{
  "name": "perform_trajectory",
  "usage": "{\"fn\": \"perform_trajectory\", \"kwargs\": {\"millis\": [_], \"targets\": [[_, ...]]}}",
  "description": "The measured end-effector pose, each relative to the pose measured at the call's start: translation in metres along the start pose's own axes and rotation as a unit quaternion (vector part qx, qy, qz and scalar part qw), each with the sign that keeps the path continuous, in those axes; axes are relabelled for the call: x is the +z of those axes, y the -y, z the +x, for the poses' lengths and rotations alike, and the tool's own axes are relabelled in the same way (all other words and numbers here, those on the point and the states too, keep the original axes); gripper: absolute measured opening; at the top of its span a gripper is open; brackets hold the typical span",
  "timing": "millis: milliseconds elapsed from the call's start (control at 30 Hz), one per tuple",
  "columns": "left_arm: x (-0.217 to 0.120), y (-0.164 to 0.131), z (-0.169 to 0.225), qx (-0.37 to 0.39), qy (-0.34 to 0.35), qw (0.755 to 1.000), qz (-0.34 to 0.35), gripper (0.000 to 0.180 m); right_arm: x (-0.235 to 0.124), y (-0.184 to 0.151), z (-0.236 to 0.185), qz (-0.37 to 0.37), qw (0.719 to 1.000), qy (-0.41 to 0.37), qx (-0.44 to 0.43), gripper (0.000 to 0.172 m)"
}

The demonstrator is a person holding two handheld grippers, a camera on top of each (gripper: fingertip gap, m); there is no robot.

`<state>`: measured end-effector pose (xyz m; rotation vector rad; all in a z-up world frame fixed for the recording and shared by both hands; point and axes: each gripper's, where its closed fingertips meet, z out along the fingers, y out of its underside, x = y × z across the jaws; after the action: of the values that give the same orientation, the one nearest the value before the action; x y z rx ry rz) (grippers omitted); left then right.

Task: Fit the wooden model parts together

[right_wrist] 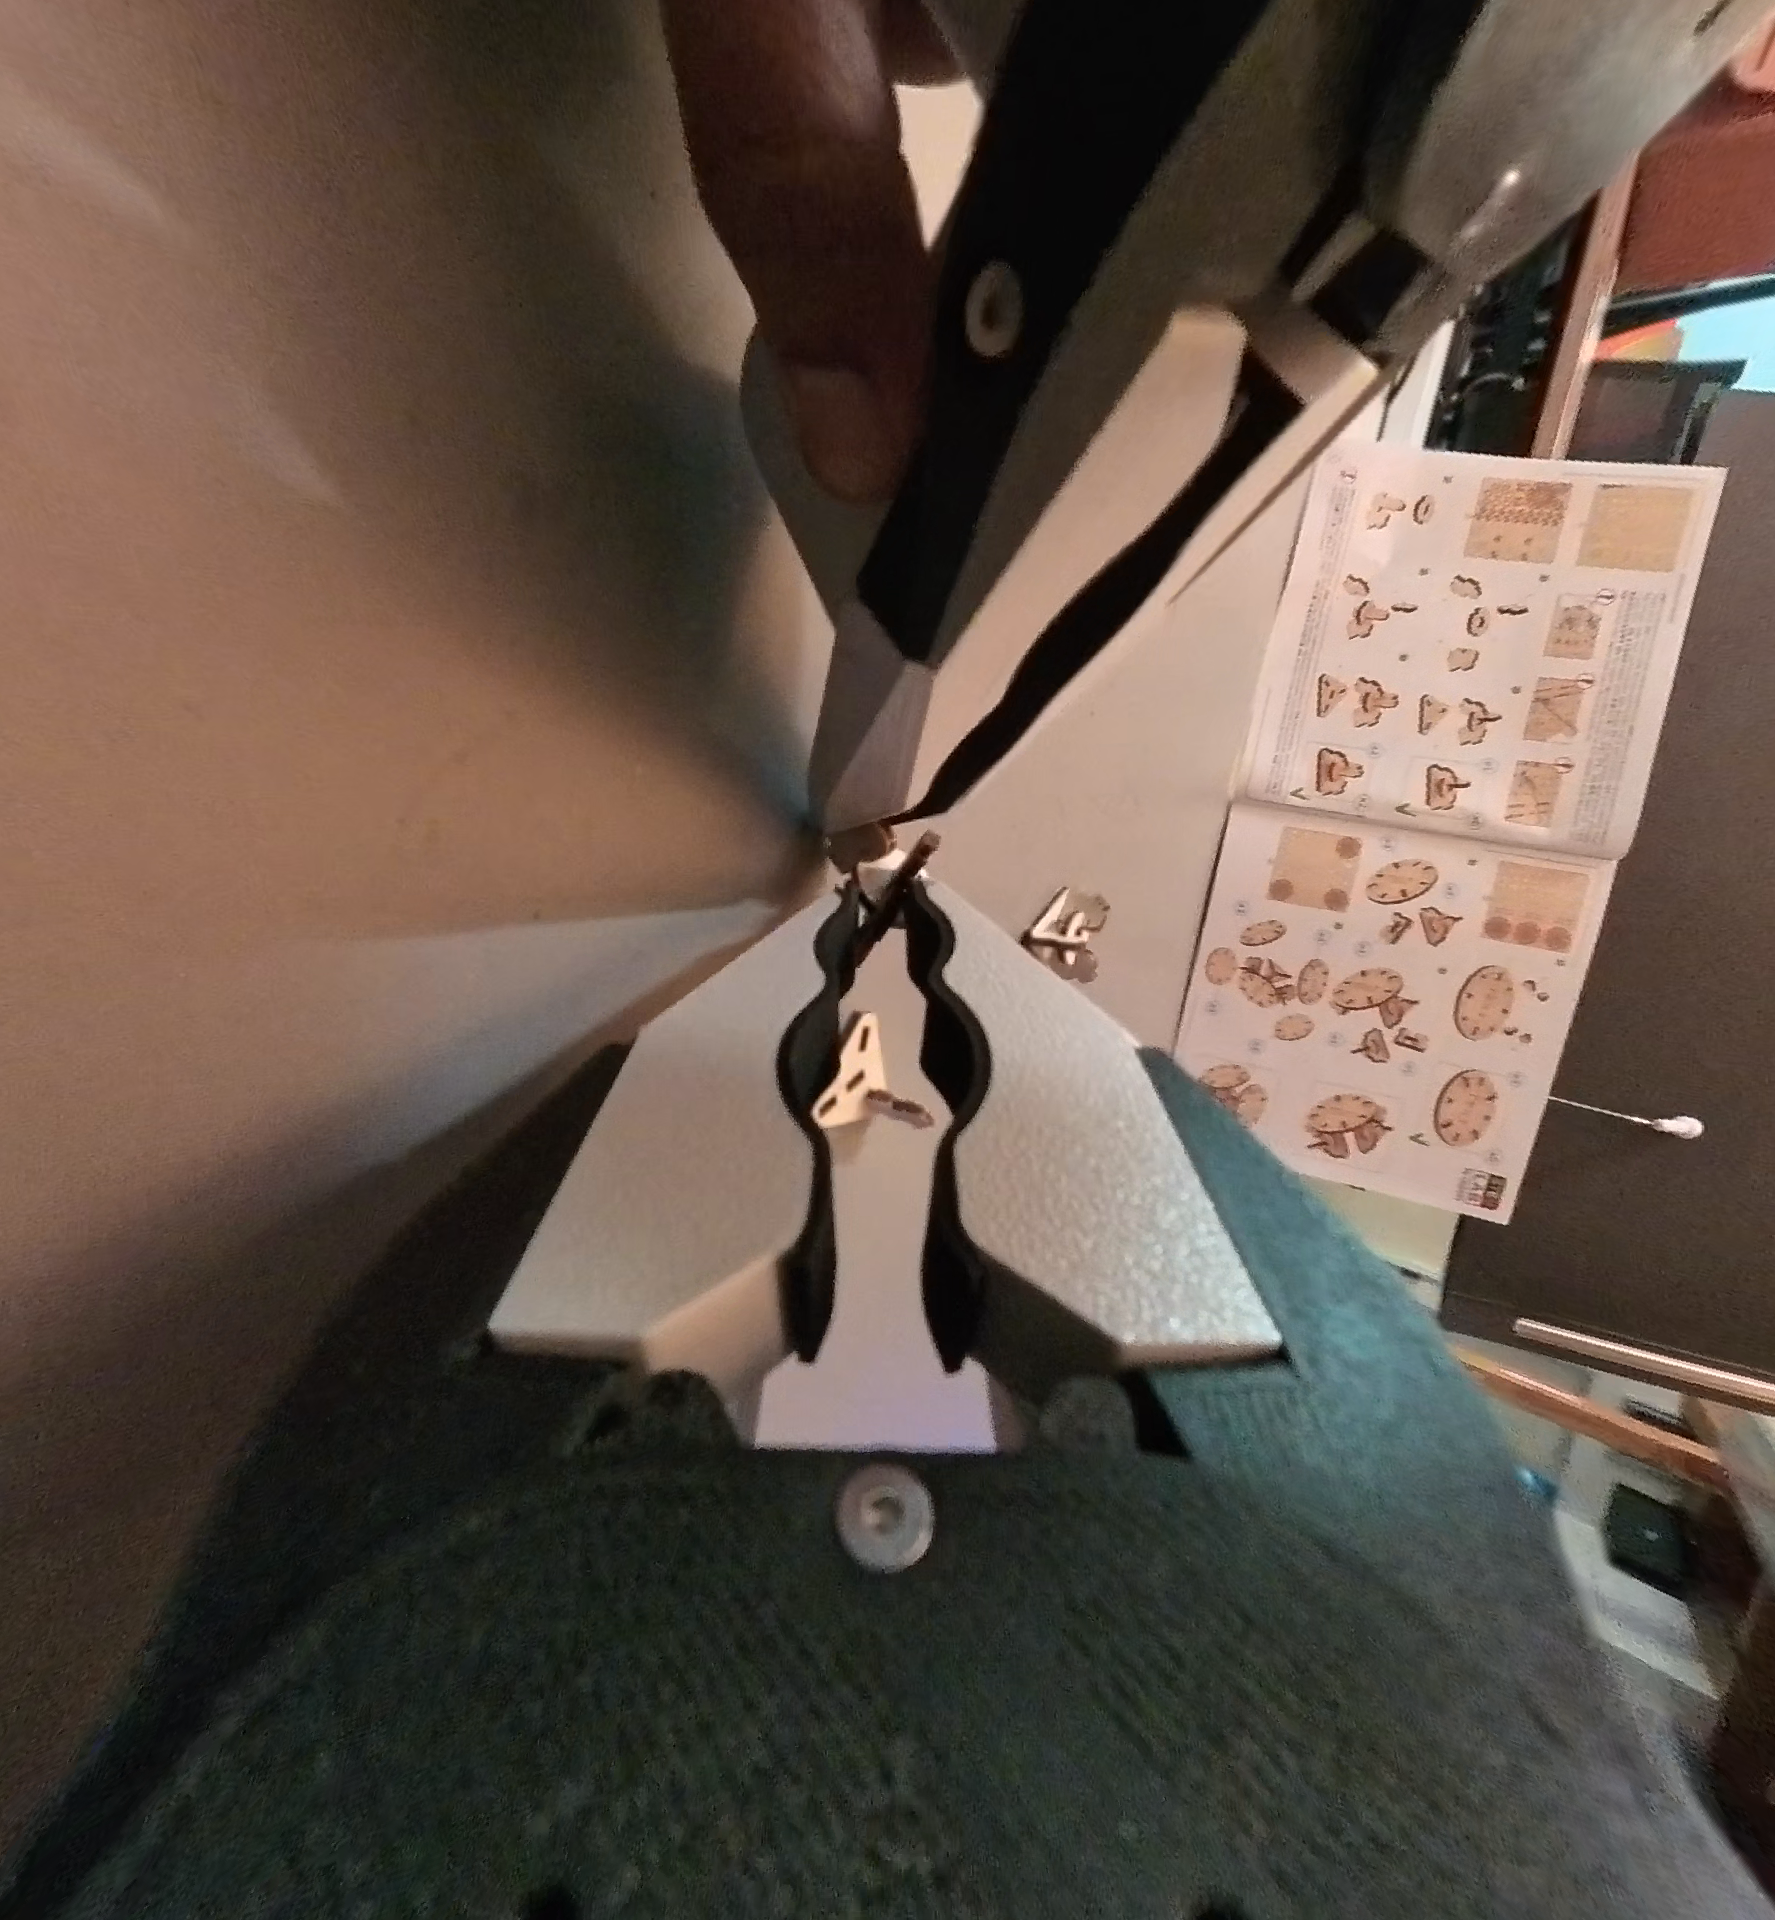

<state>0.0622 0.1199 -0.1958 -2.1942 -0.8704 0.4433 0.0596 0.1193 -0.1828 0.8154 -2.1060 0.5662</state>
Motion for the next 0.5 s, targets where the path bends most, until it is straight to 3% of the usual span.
{"fn": "perform_trajectory", "kwargs": {"millis": [100, 200, 267, 367, 500], "targets": [[0.000, 0.000, -0.001, -0.004, -0.001, 1.000, 0.001, 0.000, 0.001, 0.000, 0.000, 0.018, 0.999, 0.010, 0.031, 0.010], [0.000, 0.000, -0.001, -0.003, 0.002, 1.000, 0.000, 0.000, -0.004, 0.003, 0.003, 0.045, 0.995, 0.025, 0.086, 0.052], [0.000, 0.000, -0.002, -0.005, 0.004, 1.000, 0.000, 0.000, -0.007, -0.001, 0.005, 0.047, 0.991, 0.041, 0.121, 0.061], [-0.001, 0.000, -0.002, -0.013, -0.002, 1.000, 0.002, 0.000, -0.010, -0.001, 0.009, 0.073, 0.983, 0.049, 0.164, 0.054], [-0.003, 0.002, -0.001, -0.024, -0.014, 1.000, 0.013, 0.000, -0.006, -0.002, 0.006, 0.087, 0.972, 0.061, 0.208, 0.025]]}}
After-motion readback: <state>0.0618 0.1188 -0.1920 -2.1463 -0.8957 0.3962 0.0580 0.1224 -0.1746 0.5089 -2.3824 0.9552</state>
